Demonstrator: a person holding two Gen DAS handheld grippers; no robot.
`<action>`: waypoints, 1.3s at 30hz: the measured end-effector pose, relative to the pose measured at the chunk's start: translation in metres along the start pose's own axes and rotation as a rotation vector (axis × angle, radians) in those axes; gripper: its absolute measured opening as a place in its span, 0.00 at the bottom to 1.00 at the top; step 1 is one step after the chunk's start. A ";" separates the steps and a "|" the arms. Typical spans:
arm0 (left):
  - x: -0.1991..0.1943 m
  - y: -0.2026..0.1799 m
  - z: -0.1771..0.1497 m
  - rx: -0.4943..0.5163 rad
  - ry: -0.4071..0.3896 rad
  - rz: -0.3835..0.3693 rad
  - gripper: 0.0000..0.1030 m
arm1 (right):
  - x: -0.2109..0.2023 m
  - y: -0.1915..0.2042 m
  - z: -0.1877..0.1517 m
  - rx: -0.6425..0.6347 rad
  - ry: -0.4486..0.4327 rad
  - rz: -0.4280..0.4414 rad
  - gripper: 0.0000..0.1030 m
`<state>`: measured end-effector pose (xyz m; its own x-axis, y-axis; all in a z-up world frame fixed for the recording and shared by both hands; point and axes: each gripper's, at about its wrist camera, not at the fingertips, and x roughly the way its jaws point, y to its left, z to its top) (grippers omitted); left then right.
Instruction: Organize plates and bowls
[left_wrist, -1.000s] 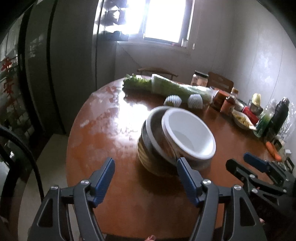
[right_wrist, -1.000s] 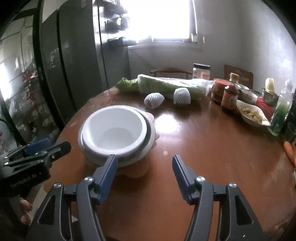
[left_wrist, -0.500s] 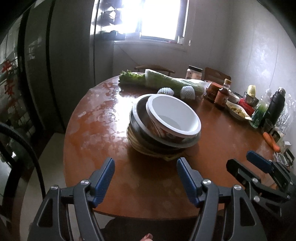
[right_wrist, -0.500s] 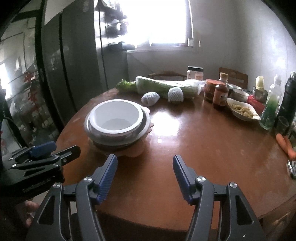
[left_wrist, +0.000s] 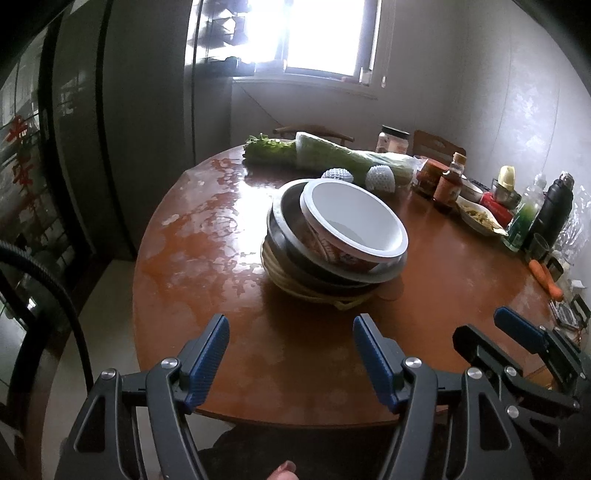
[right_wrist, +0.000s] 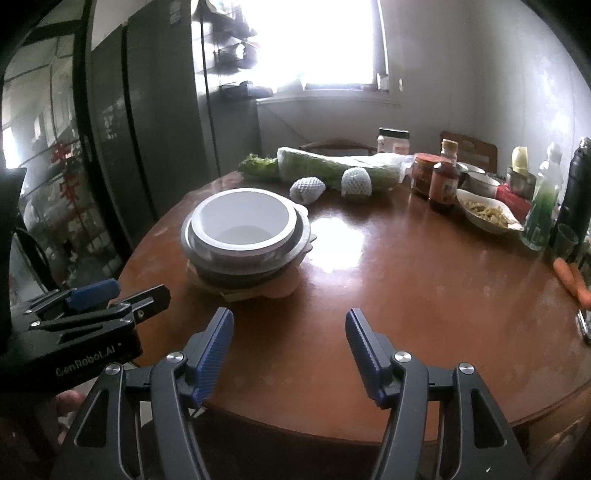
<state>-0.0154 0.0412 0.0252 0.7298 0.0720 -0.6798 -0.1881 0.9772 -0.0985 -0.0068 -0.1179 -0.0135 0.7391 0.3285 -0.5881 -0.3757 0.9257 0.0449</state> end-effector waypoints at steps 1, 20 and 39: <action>0.000 0.001 -0.001 -0.003 0.001 -0.001 0.67 | 0.001 0.000 0.000 0.000 0.001 -0.002 0.63; 0.001 -0.006 -0.005 0.028 0.016 -0.020 0.67 | 0.001 0.002 -0.006 0.007 0.019 -0.008 0.63; 0.001 -0.003 -0.005 0.015 0.019 -0.003 0.67 | -0.001 0.000 -0.005 0.008 0.025 -0.011 0.63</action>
<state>-0.0172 0.0375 0.0209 0.7174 0.0653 -0.6936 -0.1759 0.9803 -0.0897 -0.0106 -0.1190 -0.0175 0.7289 0.3134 -0.6087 -0.3630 0.9307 0.0445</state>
